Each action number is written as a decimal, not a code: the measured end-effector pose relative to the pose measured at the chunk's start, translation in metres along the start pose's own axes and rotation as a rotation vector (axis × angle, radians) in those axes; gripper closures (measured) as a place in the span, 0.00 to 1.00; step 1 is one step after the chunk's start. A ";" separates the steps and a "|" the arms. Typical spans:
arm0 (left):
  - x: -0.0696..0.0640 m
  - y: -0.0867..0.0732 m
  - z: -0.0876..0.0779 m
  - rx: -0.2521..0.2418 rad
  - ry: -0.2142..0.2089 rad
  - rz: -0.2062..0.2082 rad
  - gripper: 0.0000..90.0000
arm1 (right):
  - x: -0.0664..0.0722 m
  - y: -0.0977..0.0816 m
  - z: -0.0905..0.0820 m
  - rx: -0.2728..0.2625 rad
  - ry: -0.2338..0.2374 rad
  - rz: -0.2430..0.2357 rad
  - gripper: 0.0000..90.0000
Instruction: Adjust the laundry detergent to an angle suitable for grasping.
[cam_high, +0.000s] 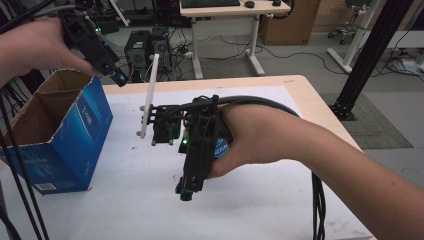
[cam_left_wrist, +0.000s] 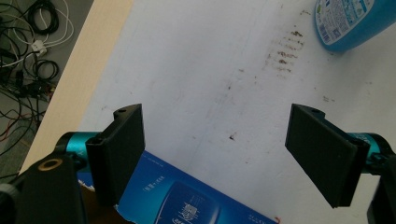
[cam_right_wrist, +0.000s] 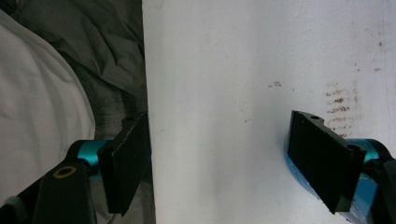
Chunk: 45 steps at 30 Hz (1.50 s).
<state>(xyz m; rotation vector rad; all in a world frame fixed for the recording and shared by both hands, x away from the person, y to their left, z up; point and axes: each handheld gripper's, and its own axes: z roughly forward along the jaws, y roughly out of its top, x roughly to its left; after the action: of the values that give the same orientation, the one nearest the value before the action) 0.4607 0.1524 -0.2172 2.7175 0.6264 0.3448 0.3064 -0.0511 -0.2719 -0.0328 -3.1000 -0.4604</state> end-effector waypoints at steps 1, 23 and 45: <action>0.000 0.000 0.000 0.000 -0.001 0.000 0.22 | 0.002 0.000 0.000 -0.008 0.006 0.025 0.24; -0.011 0.004 -0.004 -0.009 -0.005 0.024 0.22 | 0.000 -0.009 -0.013 -0.043 0.021 0.024 0.24; -0.057 0.010 0.016 -0.115 -0.073 0.068 0.22 | 0.014 -0.032 -0.030 -0.062 0.005 0.031 0.18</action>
<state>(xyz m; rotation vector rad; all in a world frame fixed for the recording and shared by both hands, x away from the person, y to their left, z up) 0.4195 0.1135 -0.2369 2.6323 0.4805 0.2878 0.2919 -0.0901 -0.2527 -0.0798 -3.0743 -0.5544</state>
